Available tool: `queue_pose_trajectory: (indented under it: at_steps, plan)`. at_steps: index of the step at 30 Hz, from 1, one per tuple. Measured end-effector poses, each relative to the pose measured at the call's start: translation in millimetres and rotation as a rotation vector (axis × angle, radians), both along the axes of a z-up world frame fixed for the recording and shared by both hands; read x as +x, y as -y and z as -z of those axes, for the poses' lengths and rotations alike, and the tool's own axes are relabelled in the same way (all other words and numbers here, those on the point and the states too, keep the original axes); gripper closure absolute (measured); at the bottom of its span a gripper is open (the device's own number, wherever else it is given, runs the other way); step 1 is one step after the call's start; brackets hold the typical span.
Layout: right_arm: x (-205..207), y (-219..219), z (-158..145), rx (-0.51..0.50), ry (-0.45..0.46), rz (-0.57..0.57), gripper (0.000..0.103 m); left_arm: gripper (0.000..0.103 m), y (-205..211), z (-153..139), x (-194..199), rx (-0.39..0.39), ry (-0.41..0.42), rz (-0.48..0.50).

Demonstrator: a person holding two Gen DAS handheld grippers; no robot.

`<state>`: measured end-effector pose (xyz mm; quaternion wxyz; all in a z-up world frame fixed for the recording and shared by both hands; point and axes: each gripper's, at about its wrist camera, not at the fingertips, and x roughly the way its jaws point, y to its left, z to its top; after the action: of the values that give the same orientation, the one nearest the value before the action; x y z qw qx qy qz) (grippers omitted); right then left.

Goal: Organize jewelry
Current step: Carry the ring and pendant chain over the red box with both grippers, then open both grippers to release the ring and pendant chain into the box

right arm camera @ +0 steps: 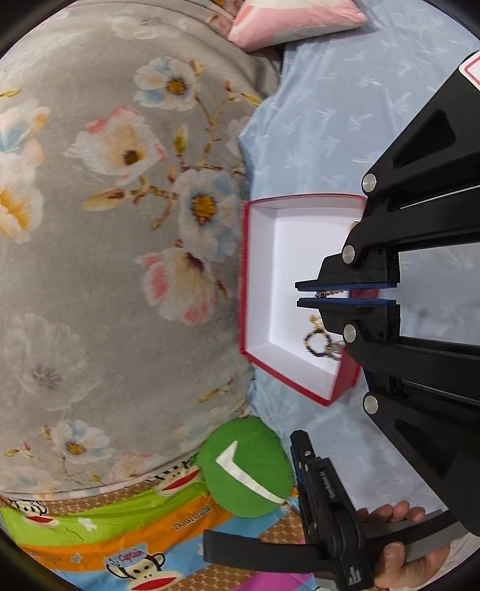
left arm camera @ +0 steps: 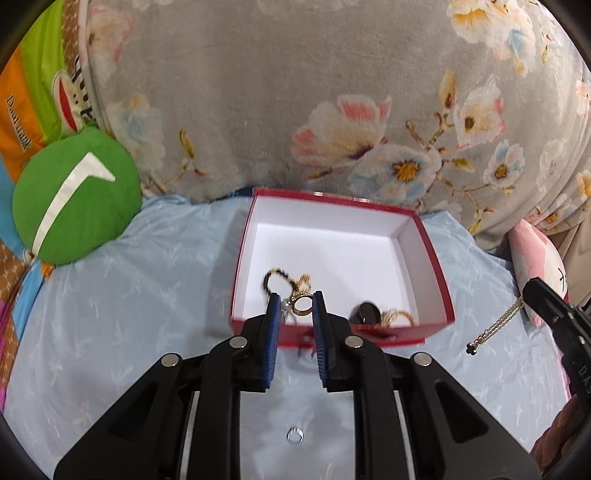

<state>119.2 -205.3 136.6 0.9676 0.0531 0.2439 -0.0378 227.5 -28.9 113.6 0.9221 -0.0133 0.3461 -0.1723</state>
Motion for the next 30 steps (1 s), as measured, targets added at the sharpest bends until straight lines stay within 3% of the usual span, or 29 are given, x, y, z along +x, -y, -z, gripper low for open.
queue_pose_trajectory:
  at_steps: [7,13,18,24,30]
  plan:
    - [48.8,9.9,-31.7,-0.023,0.051,0.005,0.100,0.086,25.8,-25.8,43.1,-0.012,0.047,-0.005]
    - [99.5,17.5,-33.2,-0.034,0.025,0.004,0.100,0.086,47.9,-31.6,83.7,-0.017,0.046,0.008]
    - [138.5,32.5,-13.4,-0.022,-0.031,0.028,0.100,0.086,60.5,-13.7,118.6,-0.003,0.018,-0.003]
    - [169.1,43.4,20.1,-0.023,-0.100,0.036,0.100,0.085,68.8,26.2,151.8,0.002,-0.073,-0.020]
    - [179.2,50.8,37.5,-0.023,-0.124,0.053,0.100,0.073,75.4,49.5,162.9,0.040,-0.095,-0.024]
